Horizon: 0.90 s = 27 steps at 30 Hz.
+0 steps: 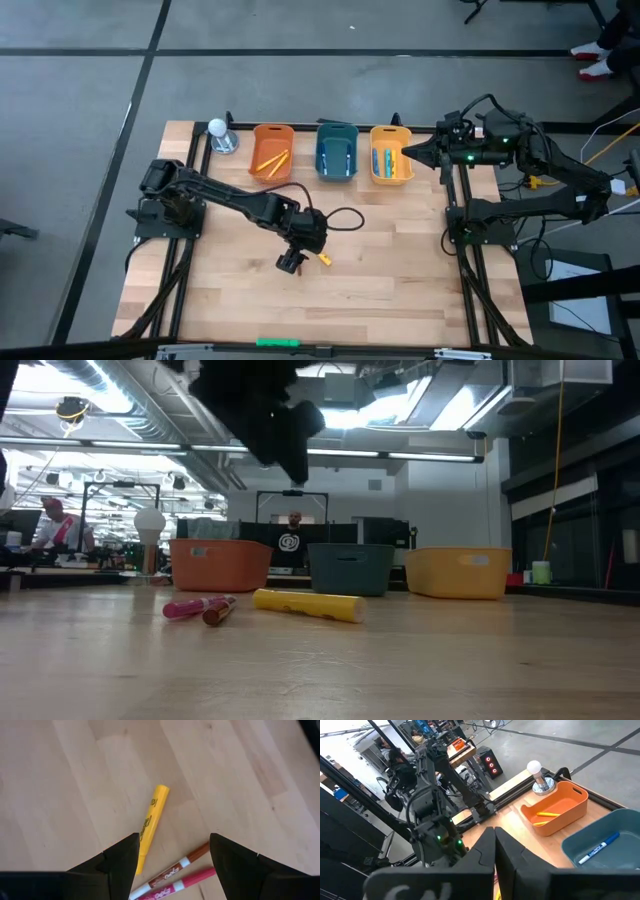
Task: Pick & Place Markers
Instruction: Put the yellow highlighter pen into the yellow bin
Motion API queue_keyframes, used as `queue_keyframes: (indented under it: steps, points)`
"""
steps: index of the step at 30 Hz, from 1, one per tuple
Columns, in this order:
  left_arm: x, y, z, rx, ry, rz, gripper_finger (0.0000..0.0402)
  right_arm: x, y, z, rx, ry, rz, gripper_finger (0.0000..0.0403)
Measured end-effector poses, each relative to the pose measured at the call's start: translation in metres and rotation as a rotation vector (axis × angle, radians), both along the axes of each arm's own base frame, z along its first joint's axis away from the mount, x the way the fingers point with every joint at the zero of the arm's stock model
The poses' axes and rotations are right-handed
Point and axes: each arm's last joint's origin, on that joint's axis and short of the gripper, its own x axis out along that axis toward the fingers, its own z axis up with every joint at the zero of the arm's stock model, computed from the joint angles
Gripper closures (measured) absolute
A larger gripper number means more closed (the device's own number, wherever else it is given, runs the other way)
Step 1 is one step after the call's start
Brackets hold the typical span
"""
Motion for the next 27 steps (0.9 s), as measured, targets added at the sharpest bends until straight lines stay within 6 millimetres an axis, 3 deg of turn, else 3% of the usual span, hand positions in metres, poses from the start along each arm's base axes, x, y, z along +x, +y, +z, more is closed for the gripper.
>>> queue_keyframes:
  steps: [27]
  points:
    - [0.022,0.011,-0.055,0.173,0.100,-0.060,0.0164,0.000,0.000,-0.002,-0.001,0.017,0.000,0.0402]
